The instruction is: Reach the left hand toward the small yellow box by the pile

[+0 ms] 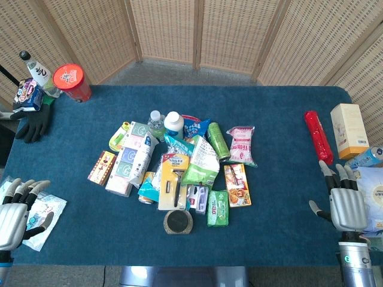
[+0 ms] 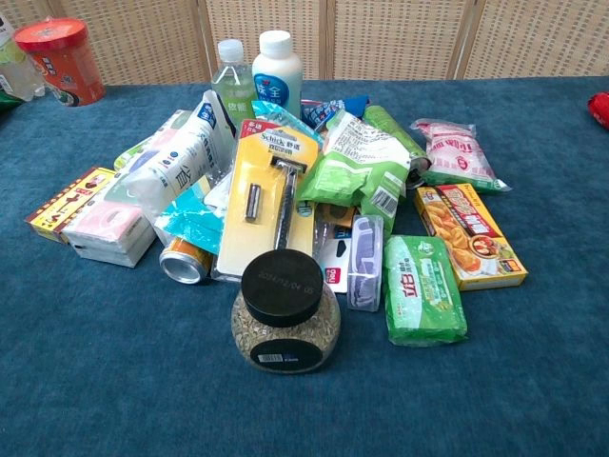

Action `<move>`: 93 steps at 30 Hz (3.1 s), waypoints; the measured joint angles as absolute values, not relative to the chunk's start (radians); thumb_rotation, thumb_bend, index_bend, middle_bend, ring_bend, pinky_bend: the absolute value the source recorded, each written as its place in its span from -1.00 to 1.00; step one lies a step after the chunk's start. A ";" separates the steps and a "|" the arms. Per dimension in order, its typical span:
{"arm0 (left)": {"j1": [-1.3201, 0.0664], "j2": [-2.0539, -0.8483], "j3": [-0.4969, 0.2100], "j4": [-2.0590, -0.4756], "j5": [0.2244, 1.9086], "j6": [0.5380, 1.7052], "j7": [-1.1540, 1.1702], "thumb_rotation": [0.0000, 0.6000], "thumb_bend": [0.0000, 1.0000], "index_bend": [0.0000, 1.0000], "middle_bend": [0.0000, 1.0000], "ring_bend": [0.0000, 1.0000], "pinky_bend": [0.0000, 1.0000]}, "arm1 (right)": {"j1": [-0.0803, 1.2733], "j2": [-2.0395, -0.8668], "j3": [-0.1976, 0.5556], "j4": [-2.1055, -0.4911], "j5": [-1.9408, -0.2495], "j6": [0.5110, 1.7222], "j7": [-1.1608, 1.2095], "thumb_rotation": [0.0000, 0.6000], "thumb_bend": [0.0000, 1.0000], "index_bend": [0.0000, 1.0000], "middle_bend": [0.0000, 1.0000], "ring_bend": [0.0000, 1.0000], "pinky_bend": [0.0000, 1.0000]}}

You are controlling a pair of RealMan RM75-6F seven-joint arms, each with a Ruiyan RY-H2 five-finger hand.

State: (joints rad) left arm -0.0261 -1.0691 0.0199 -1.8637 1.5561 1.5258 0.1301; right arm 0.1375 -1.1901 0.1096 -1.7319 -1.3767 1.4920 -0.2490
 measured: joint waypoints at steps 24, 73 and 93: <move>-0.082 -1.035 0.019 -1.870 1.453 1.365 0.119 0.73 -0.20 -0.80 -0.11 -0.33 -1.00 | 0.143 -1.188 0.120 -1.731 -1.361 1.454 -0.227 1.00 -0.55 -1.00 -0.60 -0.89 -0.86; -0.360 -1.297 -0.032 -1.477 1.407 0.969 -0.409 0.75 -0.20 -0.79 -0.39 -0.51 -0.67 | 0.098 -1.111 0.108 -1.857 -1.341 1.482 -0.276 1.00 -0.55 -1.00 -0.60 -0.89 -0.86; -0.308 -1.292 -0.099 -1.398 1.317 1.133 -0.305 0.81 -0.21 -0.98 -0.64 -0.68 -0.99 | 0.096 -1.110 0.100 -1.862 -1.339 1.458 -0.246 1.00 -0.55 -1.00 -0.60 -0.89 -0.85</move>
State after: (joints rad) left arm -0.3084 -1.2917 -0.0995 -1.3977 1.3174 1.1326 -0.3053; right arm 0.0958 -1.1101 0.1004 -1.8624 -1.3395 1.4585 -0.2458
